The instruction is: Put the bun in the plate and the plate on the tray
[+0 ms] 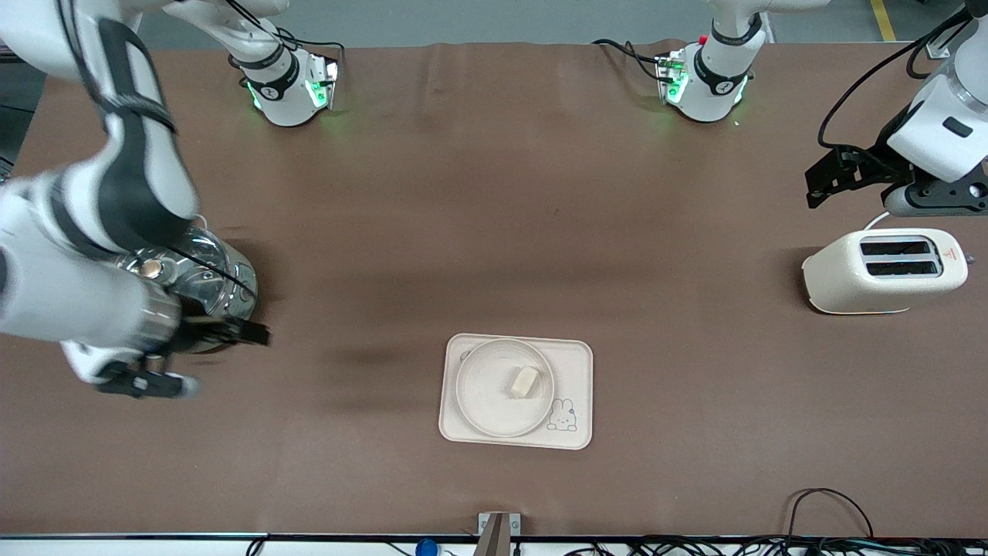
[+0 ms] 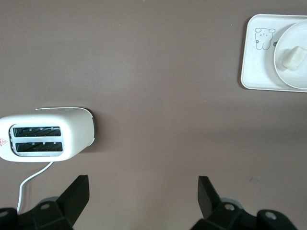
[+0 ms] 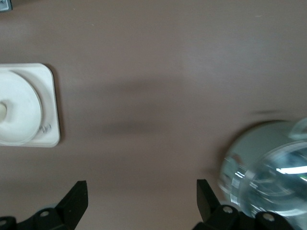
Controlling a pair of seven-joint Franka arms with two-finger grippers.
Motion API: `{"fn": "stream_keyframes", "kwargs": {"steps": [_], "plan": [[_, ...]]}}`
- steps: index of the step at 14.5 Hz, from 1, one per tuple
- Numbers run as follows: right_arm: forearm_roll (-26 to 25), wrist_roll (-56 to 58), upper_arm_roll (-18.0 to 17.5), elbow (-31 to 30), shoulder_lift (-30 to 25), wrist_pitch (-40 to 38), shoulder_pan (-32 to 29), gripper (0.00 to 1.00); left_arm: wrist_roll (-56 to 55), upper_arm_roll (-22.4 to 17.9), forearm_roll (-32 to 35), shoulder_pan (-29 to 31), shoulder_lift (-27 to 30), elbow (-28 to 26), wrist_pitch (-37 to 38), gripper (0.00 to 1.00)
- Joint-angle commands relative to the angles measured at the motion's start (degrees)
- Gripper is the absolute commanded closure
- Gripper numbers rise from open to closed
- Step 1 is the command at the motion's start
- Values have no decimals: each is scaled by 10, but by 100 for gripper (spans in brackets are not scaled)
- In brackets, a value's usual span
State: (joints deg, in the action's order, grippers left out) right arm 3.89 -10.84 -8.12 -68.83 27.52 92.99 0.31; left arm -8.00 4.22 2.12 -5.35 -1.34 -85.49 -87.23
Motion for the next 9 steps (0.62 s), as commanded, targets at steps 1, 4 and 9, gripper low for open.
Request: {"fn": "stream_keyframes", "kwargs": {"steps": [1, 4, 9], "plan": [[-13, 49, 58, -122, -124, -6, 18, 0, 9, -4, -11, -1, -4, 13, 3, 0], [-13, 153, 156, -167, -173, -8, 32, 0, 9, -4, -11, -2, -3, 13, 3, 0], [-15, 229, 248, -192, -224, -35, 69, 0, 8, -4, -11, -1, -3, 13, 3, 0]]}}
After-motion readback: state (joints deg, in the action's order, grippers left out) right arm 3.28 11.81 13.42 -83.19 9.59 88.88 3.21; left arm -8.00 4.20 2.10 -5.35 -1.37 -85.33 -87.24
